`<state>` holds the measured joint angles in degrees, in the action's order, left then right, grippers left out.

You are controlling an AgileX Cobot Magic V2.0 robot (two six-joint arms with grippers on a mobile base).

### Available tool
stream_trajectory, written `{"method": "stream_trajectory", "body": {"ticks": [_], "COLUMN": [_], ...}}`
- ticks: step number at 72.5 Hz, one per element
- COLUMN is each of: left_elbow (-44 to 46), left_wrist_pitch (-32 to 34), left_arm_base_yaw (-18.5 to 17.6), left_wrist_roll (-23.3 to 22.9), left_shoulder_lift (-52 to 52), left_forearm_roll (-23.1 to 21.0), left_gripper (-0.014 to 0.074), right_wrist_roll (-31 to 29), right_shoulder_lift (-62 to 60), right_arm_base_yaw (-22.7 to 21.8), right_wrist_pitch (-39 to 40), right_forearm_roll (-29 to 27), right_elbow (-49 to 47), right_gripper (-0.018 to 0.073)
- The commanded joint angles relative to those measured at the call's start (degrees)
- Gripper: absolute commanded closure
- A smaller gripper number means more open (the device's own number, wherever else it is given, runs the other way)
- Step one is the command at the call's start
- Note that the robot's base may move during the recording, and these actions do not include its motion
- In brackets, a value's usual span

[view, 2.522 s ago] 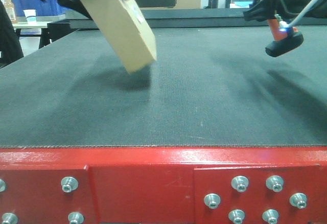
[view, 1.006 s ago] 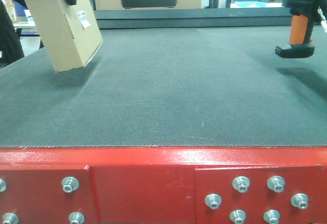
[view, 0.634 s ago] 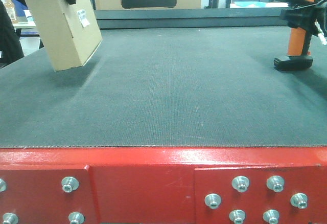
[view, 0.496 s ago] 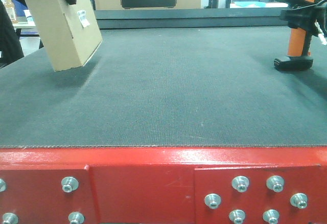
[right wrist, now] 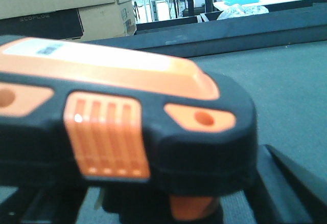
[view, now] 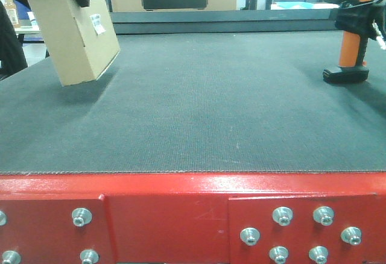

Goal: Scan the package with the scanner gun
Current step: 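Lower the scanner gun back onto the tabletop with the right gripper, then lower the box onto the table and open the left gripper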

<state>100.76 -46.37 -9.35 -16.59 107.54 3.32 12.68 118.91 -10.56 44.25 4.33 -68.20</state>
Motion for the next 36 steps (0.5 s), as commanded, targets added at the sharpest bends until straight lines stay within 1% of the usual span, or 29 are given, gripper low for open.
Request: {"method": "stream_trajectory", "body": {"ticks": [1,11,20,30,33,36], "left_elbow": [0.6,0.6,0.7,0.7,0.7,0.7], "left_wrist_pitch": [0.8,1.7,3.0,1.9,1.3,0.7], "left_arm_base_yaw": [0.0,0.0,-0.1,-0.3,-0.3,-0.3], "left_wrist_roll": [0.1,0.1,0.1,0.1,0.1,0.1], "left_shoulder_lift": [-0.3,-0.3,-0.3,-0.3,-0.3,-0.3], "left_forearm_roll": [0.2,2.7,4.9,11.2,12.4,12.4], "left_gripper": [0.0708,0.0708,0.0708,0.0708,0.0708,0.0708], "right_wrist_roll": [-0.1,-0.1,-0.1,-0.1,-0.1,-0.1], "right_shoulder_lift": [-1.9,-2.7,-4.0,-6.9,-7.8,-9.0], "right_arm_base_yaw": [-0.1,-0.1,-0.1,-0.1,-0.1,-0.1], "right_wrist_pitch": [-0.8,-0.1,1.5,6.3,7.8,8.9], "right_forearm_roll": [-0.1,-0.1,0.0,0.5,0.5,0.5], "right_elbow": [-0.1,1.7,5.4,11.6,13.3,15.3], "right_gripper": [0.0027,0.0018,0.0018,0.0018,0.0018,0.0018]}}
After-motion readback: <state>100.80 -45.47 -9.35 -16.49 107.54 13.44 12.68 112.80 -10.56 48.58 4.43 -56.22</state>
